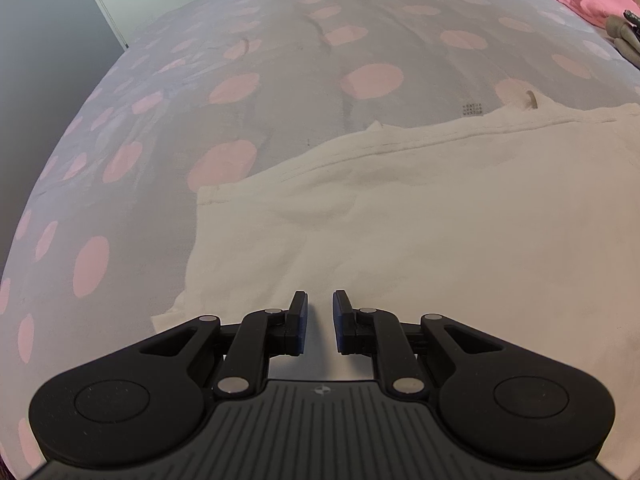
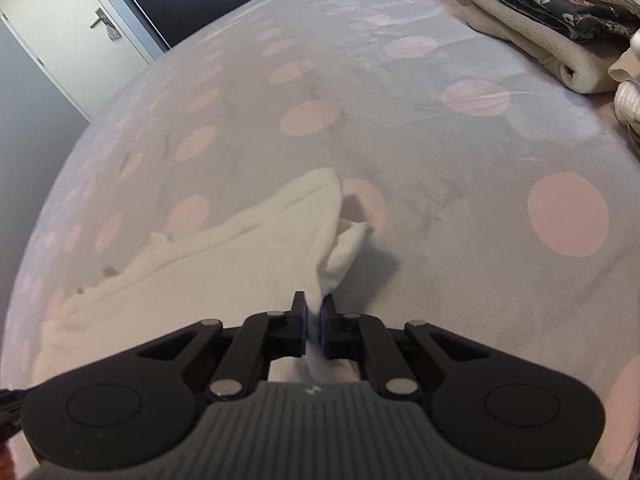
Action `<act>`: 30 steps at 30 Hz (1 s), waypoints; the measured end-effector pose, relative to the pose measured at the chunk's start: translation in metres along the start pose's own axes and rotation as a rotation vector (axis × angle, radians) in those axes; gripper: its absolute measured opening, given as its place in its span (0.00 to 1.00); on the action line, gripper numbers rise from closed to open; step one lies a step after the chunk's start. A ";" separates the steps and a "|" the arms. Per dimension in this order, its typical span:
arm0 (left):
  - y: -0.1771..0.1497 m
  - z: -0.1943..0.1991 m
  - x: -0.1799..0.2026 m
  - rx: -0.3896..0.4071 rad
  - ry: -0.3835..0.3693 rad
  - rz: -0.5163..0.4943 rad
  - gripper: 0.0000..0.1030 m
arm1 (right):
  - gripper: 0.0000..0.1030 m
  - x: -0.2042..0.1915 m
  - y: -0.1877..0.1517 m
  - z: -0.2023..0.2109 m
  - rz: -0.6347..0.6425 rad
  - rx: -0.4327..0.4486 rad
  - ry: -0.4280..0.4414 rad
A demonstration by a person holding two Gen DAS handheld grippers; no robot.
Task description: Fold clothes
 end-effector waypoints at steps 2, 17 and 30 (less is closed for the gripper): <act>0.000 0.005 -0.005 0.014 0.001 0.012 0.12 | 0.07 -0.012 0.000 0.009 -0.013 -0.012 0.050; -0.012 0.037 -0.051 0.090 -0.023 0.097 0.12 | 0.07 -0.135 -0.009 0.052 -0.012 -0.092 0.302; -0.035 0.052 -0.091 0.149 -0.135 0.189 0.04 | 0.07 -0.277 -0.060 0.013 0.018 -0.213 0.412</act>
Point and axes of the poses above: each gripper's, at about its wrist camera, not at the fingertips, and z roughly against the way its jaws point, x to its right, y to its top, the point moved 9 cm from there along -z, roughly the way its jaws point, and after that the axes turned 3 degrees about -x, right-handed, at the moved point
